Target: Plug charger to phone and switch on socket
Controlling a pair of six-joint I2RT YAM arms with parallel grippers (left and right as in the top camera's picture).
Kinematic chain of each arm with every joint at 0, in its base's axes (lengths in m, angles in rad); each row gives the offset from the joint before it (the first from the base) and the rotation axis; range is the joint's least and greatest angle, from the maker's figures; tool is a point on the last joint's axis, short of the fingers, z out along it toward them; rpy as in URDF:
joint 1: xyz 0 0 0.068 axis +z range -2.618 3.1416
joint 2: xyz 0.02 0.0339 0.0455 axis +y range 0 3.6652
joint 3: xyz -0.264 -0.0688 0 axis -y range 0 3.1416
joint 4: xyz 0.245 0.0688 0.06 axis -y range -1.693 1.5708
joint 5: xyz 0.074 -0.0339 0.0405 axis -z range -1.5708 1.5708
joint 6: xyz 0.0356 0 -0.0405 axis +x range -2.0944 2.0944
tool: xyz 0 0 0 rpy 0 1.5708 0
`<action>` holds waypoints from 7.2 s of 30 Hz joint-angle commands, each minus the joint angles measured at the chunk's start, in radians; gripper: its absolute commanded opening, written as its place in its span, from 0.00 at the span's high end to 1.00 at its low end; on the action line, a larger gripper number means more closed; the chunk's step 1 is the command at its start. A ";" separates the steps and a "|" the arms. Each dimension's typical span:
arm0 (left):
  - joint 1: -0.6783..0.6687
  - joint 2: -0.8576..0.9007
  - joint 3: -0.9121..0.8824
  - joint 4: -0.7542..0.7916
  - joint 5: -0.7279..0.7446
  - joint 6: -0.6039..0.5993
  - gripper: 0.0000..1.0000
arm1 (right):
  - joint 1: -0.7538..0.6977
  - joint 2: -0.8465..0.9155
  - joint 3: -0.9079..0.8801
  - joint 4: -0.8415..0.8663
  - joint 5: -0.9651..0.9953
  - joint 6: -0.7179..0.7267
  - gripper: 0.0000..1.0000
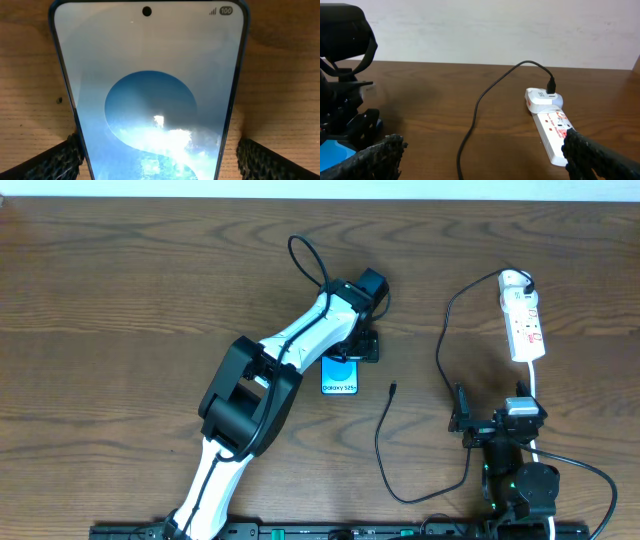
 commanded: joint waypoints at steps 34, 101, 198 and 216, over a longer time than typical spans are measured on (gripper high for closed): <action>-0.001 0.044 -0.070 0.006 -0.106 -0.050 0.02 | 0.007 -0.005 -0.002 -0.004 0.008 -0.011 0.01; 0.002 -0.065 -0.013 -0.077 -0.027 -0.050 0.20 | 0.007 -0.005 -0.002 -0.004 0.008 -0.011 0.01; 0.029 -0.449 -0.217 0.055 -0.032 -0.040 0.28 | 0.007 -0.005 -0.002 -0.004 0.008 -0.011 0.01; 0.286 -0.535 -0.217 0.154 1.124 -0.185 0.28 | 0.007 -0.005 -0.002 -0.004 0.008 -0.011 0.01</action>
